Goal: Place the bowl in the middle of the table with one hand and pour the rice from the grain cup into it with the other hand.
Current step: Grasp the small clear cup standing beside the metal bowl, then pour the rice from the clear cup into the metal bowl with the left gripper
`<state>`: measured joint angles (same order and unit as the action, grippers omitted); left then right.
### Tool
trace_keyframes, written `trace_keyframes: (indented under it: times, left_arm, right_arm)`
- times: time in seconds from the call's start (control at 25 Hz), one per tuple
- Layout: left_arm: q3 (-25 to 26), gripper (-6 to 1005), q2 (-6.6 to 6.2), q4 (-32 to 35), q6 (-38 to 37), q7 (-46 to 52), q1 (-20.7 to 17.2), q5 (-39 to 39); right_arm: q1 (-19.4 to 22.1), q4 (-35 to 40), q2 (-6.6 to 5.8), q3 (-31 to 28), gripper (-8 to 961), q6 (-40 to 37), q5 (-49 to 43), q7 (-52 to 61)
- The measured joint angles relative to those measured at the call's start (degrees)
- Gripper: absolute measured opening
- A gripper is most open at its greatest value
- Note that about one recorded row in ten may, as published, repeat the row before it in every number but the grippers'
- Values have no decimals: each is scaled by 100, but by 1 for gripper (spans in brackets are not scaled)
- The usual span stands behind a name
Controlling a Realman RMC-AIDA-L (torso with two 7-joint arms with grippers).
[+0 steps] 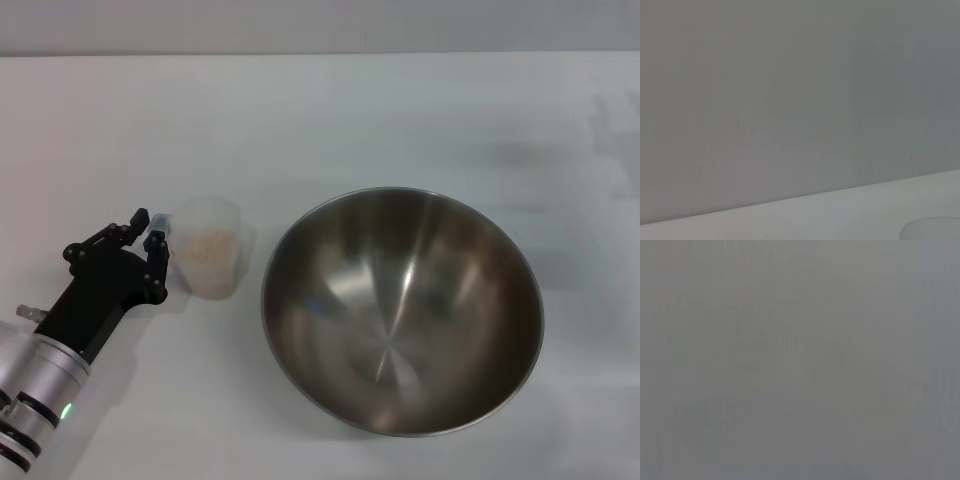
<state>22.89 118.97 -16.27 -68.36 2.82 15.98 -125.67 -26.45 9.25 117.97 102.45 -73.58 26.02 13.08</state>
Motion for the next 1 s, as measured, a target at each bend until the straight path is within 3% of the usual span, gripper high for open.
trace_keyframes:
  times: [0.32, 0.68, 0.76, 0.8, 0.92, 1.0]
  left_arm:
    - [43, 93, 13, -75, -6, -4, 3, 26]
    - [301, 30, 19, -178, -176, -496, 52, 30]
    - [313, 31, 20, -203, -398, -881, 107, 16]
    - [255, 31, 21, -226, -925, -1896, 265, -35]
    - [210, 32, 21, -229, -1053, -2217, 349, -68]
    - [132, 33, 21, -211, -1425, -3207, 574, -352]
  right_arm:
    - [0, -28, 4, -45, 475, -26, 0, 2]
    - [3, -37, 10, -61, 475, -66, 0, 2]
    - [-12, -30, 2, -62, 475, -68, 0, 2]
    - [-35, -28, -7, -62, 475, -68, -1, 2]
    - [-62, -36, -18, -62, 474, -63, 0, 2]
    - [-85, -37, -34, -61, 474, -38, 0, -35]
